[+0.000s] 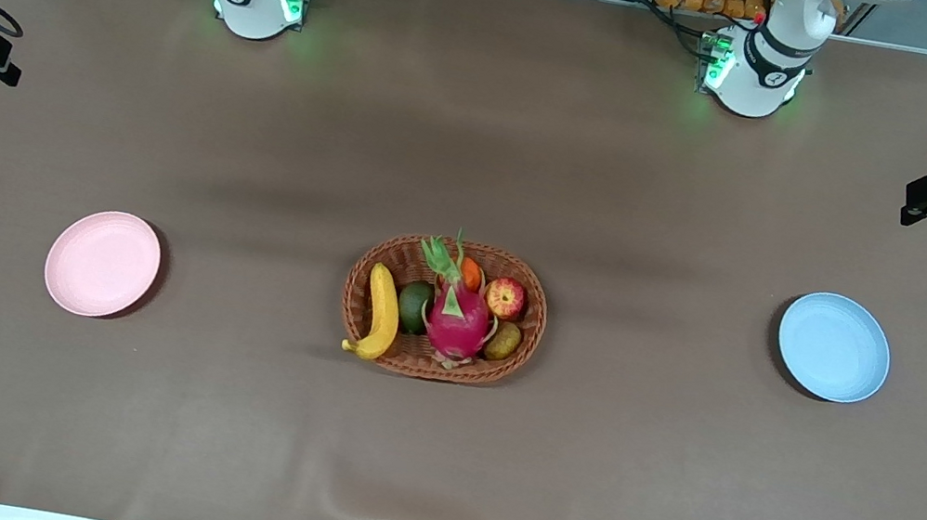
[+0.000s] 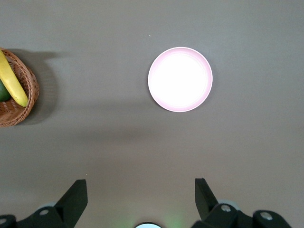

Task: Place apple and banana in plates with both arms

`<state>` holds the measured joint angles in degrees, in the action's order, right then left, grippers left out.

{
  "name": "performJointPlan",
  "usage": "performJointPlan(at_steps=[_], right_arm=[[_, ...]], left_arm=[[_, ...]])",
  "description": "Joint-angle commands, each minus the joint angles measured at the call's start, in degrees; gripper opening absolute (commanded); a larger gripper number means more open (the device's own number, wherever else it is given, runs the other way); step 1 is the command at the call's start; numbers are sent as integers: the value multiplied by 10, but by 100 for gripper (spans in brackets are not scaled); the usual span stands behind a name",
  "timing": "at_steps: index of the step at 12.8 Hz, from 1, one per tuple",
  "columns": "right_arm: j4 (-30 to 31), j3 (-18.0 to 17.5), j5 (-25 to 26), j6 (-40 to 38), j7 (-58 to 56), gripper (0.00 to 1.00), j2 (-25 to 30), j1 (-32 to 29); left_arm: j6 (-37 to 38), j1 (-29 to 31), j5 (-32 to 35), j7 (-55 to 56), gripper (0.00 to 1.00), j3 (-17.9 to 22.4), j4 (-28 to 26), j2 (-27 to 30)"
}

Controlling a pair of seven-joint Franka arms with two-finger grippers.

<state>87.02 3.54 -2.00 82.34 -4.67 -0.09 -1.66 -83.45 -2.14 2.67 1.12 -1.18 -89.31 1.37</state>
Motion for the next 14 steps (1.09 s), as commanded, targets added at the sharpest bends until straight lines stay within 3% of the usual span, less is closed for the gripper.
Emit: performJointPlan(at_steps=[1, 9, 14], right_arm=[[-16, -5, -11, -10, -1, 100, -8, -11], [-22, -5, -5, -9, 5, 100, -15, -8], [-27, -5, -12, -6, 0, 100, -20, -5]], left_arm=[[0, 0, -7, -7, 100, 0, 4, 2], [0, 0, -18, -12, 100, -1, 2, -17], [-8, -4, -67, -23, 100, -3, 2, -65]])
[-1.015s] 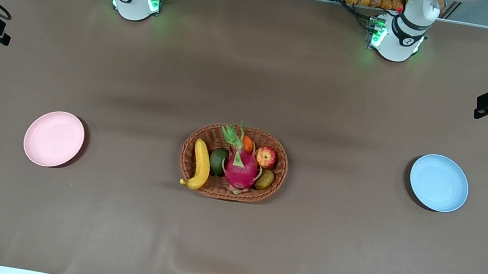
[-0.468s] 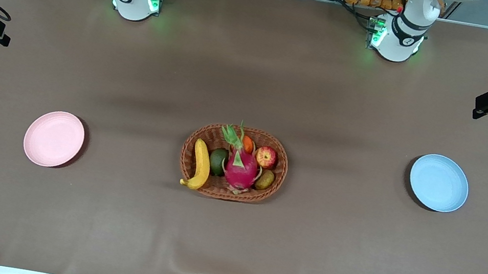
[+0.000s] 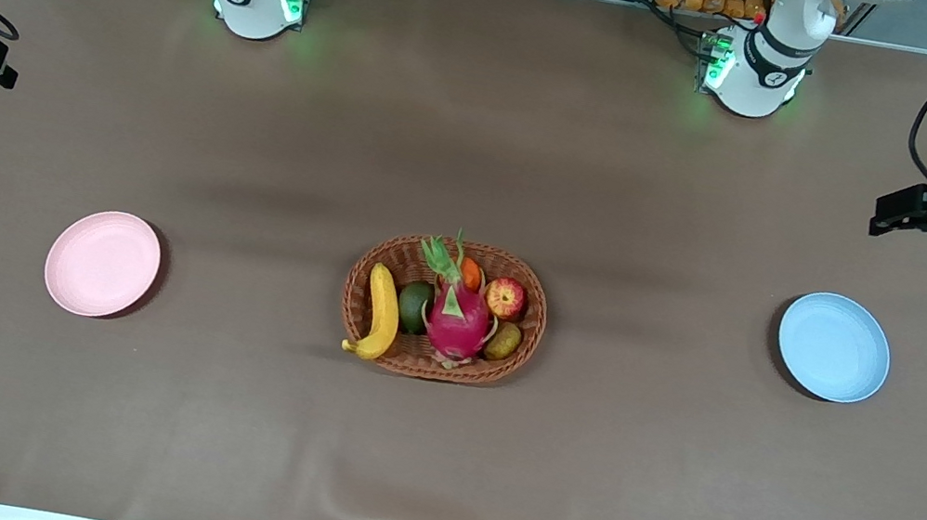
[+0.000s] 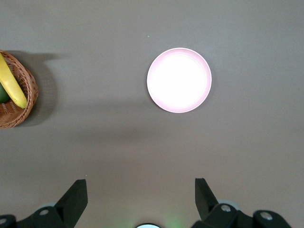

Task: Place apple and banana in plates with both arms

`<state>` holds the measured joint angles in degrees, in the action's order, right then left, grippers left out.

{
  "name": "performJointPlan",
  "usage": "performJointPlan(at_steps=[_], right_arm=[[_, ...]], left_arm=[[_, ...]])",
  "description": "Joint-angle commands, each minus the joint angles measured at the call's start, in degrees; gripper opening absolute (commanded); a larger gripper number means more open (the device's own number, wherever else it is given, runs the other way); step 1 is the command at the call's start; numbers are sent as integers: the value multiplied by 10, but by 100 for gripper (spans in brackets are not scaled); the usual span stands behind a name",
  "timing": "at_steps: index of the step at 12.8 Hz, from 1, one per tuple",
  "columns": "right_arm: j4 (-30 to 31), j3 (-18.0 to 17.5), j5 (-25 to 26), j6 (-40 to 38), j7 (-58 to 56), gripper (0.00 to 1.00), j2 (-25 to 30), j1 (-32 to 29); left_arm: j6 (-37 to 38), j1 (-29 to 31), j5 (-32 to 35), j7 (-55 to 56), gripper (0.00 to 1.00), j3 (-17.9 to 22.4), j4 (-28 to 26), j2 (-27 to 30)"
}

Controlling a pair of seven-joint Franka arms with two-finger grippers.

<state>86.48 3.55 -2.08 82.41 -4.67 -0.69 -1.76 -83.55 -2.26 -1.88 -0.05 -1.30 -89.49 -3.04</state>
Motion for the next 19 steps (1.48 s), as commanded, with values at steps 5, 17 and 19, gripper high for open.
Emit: performJointPlan(at_steps=[5, 17, 19], right_arm=[[-22, -5, -8, -10, -2, 100, -21, -11], [-23, -6, 0, 7, -2, 100, -45, 4], [-24, -6, -2, 12, -2, 100, -66, 5]], left_arm=[[-35, -11, -66, -28, 100, -32, -13, -66], [-325, -11, -110, -68, 100, -208, -169, -126], [-379, -12, -110, -70, 100, -226, -192, -137]])
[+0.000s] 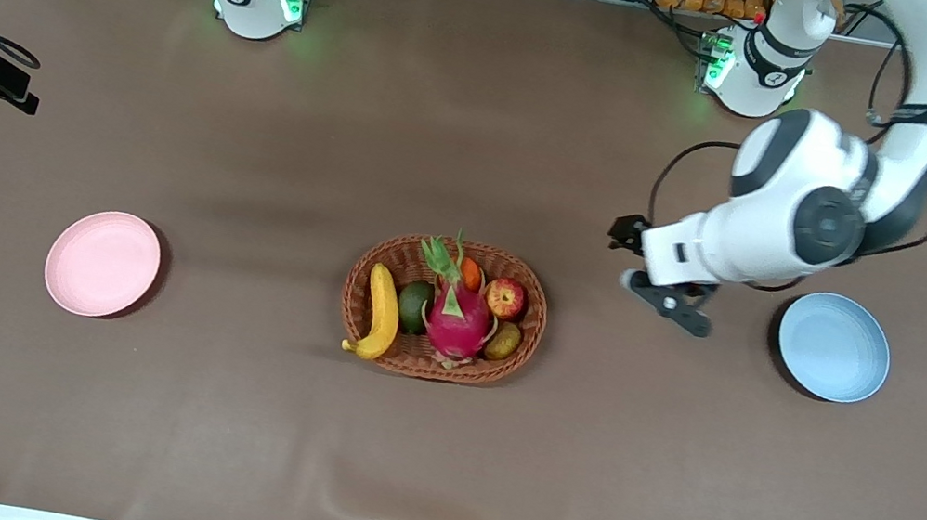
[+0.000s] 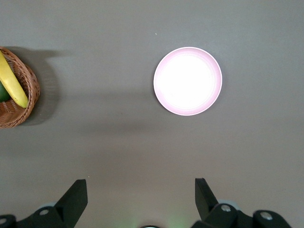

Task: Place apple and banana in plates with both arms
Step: 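Move the left gripper over the basket toward the red apple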

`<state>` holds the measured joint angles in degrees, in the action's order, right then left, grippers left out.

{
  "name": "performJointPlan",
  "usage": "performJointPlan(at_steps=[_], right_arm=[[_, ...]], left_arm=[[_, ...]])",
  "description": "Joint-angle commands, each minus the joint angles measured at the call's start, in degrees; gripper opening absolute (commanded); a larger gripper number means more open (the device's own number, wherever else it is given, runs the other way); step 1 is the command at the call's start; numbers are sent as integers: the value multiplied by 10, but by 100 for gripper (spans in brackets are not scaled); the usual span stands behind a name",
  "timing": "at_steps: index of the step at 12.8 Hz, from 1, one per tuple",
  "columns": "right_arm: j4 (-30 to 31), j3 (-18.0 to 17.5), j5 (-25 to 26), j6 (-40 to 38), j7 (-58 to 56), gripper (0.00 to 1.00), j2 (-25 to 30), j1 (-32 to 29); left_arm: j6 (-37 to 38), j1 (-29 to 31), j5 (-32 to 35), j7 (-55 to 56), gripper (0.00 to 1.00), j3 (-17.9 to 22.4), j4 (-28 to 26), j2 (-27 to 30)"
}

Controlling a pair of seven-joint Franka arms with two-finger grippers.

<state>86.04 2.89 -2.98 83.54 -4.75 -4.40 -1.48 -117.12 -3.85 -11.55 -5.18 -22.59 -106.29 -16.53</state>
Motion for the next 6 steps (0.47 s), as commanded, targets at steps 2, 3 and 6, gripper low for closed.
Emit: performJointPlan(at_steps=[2, 3, 6], right_arm=[[-19, 0, -1, 30, 0, 100, -42, 4], [-19, 0, -1, 36, 0, 100, -46, 3], [-19, 0, 2, 37, -2, 100, -61, 1]], left_arm=[[-83, -2, -13, -22, 100, -25, -26, -17], [-107, -11, -13, -22, 100, -30, -26, -24], [-179, -24, -13, -22, 100, -31, -22, -71]])
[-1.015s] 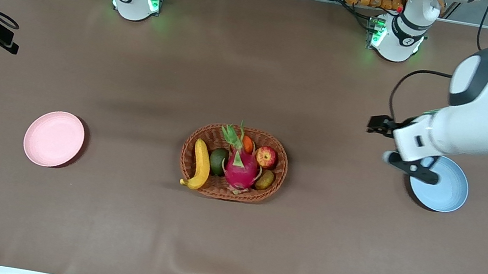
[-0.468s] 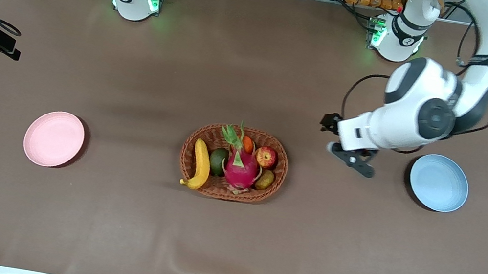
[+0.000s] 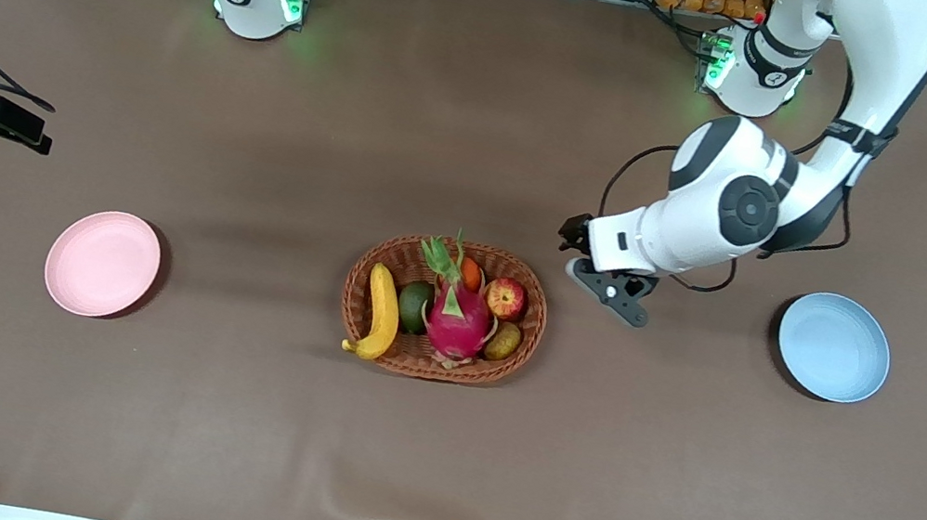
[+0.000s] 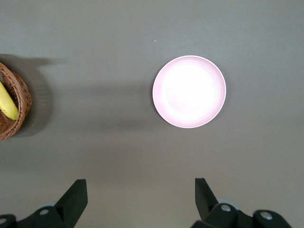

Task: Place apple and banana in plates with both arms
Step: 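Move the left gripper over the basket toward the red apple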

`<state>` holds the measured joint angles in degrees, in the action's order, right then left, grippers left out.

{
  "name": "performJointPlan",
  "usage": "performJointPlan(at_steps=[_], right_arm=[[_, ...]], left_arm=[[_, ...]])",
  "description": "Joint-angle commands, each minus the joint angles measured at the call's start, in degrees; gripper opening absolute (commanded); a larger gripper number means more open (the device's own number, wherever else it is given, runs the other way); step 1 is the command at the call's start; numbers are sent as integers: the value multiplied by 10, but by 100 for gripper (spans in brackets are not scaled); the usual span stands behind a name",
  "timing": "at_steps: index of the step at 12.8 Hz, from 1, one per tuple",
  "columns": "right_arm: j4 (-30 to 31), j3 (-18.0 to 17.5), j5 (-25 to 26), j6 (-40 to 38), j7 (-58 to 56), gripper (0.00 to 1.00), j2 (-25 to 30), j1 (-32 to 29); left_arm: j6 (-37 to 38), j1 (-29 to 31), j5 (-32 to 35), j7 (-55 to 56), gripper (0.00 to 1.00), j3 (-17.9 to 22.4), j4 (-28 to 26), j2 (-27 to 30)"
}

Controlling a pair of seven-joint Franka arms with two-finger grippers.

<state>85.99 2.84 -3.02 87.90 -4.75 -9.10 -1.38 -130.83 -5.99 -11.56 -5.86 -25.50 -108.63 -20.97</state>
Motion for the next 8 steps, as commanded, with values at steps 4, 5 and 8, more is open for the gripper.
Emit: performJointPlan(at_steps=[4, 5, 8], right_arm=[[-19, 1, 10, 29, -2, 100, -49, -4], [-20, 1, 11, 30, -2, 100, -53, -3], [-24, 2, 12, 33, -2, 100, -70, -3]], left_arm=[[-115, -33, -7, -14, 100, -1, 26, -85], [-115, -37, -7, -14, 100, -2, 40, -92], [-155, -63, -4, -15, 100, 1, 76, -141]])
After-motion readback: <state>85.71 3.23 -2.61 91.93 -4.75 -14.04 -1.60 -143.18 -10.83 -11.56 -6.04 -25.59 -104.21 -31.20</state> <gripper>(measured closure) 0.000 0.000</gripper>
